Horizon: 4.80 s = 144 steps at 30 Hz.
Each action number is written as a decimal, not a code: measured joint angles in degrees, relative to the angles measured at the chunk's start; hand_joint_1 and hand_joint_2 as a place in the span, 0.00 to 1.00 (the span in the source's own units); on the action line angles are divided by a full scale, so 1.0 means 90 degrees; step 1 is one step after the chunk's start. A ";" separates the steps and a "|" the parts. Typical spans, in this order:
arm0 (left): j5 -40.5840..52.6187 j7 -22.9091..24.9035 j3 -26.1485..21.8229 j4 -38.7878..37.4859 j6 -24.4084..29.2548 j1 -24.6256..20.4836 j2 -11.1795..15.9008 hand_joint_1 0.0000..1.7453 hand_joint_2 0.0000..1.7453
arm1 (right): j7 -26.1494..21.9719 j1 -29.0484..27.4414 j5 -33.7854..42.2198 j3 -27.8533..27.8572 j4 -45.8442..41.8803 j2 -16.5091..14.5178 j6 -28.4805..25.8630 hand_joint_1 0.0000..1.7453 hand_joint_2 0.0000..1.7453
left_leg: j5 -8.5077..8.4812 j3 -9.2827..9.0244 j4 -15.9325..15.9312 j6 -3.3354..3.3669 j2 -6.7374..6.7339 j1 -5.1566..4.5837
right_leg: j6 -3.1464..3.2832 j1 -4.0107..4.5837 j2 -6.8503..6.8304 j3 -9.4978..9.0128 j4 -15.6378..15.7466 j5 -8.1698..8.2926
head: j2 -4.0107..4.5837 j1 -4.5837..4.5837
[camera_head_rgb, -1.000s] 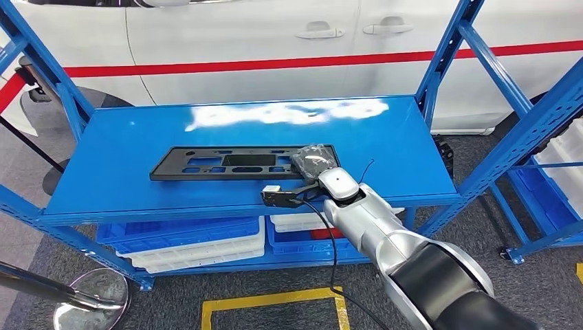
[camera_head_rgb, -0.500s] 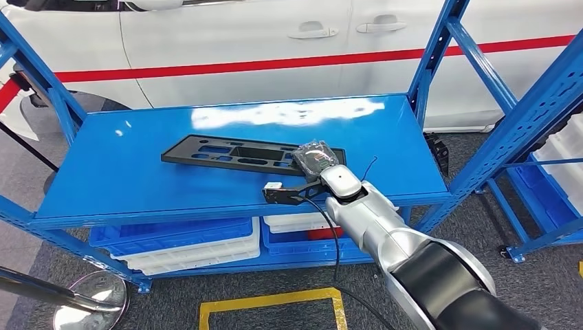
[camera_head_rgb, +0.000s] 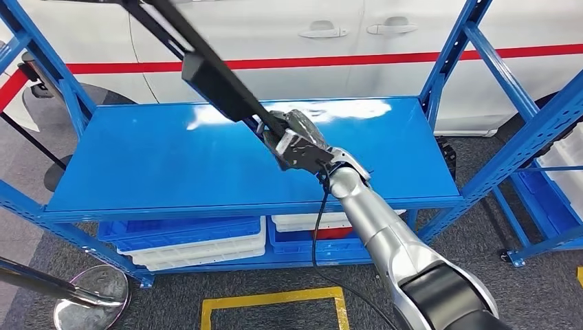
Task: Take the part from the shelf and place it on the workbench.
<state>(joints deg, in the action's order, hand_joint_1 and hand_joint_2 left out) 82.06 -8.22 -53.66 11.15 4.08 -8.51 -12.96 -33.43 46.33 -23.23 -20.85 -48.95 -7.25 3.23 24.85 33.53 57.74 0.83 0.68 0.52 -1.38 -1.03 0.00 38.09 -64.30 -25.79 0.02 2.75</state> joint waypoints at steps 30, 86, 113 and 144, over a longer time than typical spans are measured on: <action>-0.0185 -0.0090 -0.0214 0.0000 0.0535 0.0109 0.0038 0.00 1.00 | 0.0064 -0.4894 0.1475 -0.0542 -0.5024 0.0680 -0.0265 1.00 1.00 | 0.0030 -0.0085 -0.0015 0.0021 -0.0031 0.0008 | 0.0008 -0.0016 0.0014 -0.0120 -0.0203 -0.0347 | 0.0000 0.0000; -0.0162 0.0288 -0.0209 0.0005 0.0191 0.0115 0.0043 0.00 1.00 | 0.0295 -0.5789 0.1542 0.0713 -0.5775 -0.0006 0.0397 1.00 1.00 | 0.0195 -0.0540 -0.0323 0.0110 -0.0131 -0.0054 | 0.0022 0.0038 -0.0031 0.0249 -0.0261 -0.0478 | 0.0000 0.0001; -0.0080 0.0292 -0.0194 0.0007 0.0329 0.0207 0.0046 0.00 1.00 | 0.0429 -0.5782 0.1847 0.1044 -0.5868 -0.0089 0.0825 1.00 1.00 | 0.0623 -0.0893 -0.0248 -0.0148 0.0150 0.0072 | -0.0013 -0.0020 0.0202 -0.0054 0.0696 0.0503 | 0.0000 0.0002; -0.0766 -0.0184 -0.0443 0.0006 0.0619 0.0300 0.0084 0.00 1.00 | -0.0108 -0.5247 0.2453 0.0653 -0.4975 -0.0116 0.1355 1.00 1.00 | 0.0490 -0.0633 -0.0098 -0.0063 0.0312 0.0010 | 0.0075 0.0048 0.0697 -0.0151 0.0600 0.0319 | 0.0000 0.0002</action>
<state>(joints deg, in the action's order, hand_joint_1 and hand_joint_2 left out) 75.17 -9.88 -57.65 11.20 9.65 -5.82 -12.20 -34.41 -0.90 -1.15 -14.97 -93.72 -8.29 15.42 29.26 27.84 56.85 0.27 3.49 0.62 -0.70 -0.60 6.27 36.73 -58.90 -22.92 0.02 2.77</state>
